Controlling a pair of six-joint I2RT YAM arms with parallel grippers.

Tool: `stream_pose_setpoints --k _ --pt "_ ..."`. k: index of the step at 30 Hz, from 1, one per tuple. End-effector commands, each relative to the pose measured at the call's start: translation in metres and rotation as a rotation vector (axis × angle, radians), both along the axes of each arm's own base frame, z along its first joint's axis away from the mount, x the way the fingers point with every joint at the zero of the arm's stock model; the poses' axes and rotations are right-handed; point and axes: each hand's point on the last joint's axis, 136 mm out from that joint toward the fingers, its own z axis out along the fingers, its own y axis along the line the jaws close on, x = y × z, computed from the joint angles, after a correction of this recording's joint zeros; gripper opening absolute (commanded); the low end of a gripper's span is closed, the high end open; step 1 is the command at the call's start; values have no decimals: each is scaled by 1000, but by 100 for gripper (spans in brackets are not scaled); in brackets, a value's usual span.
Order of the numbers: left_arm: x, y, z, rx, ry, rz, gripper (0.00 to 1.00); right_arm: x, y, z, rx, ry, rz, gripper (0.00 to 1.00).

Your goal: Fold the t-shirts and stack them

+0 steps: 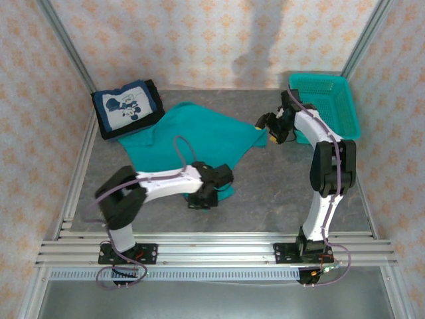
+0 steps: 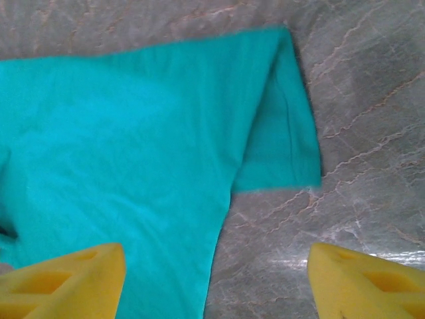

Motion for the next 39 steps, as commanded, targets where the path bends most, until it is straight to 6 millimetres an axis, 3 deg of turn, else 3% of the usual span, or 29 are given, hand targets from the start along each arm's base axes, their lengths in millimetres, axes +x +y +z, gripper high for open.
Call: stream_pose_setpoints --k 1,6,9,18,24,27,35,37,39 --pt "9 42 44 31 -129 61 0 4 -5 -16 -14 17 -63 70" --pt "11 89 94 9 -247 158 0 3 10 -20 8 32 -52 59" --pt "21 106 118 -70 -337 234 0 -12 24 -21 1 63 -8 51" --pt "40 97 132 -203 -340 252 0 -93 37 -38 25 183 -8 38" --pt "49 99 139 -232 -353 263 0 -134 23 -52 -28 203 -32 38" --pt "53 100 142 -243 -349 259 0 -130 25 -63 -21 193 -32 39" --pt "57 102 149 -262 -353 251 0 -88 28 -81 -41 166 -76 39" --pt "58 103 151 -269 -360 253 0 -87 28 -88 -51 188 -73 36" --pt "59 106 156 -283 -374 265 0 -88 23 -95 -87 214 -75 27"
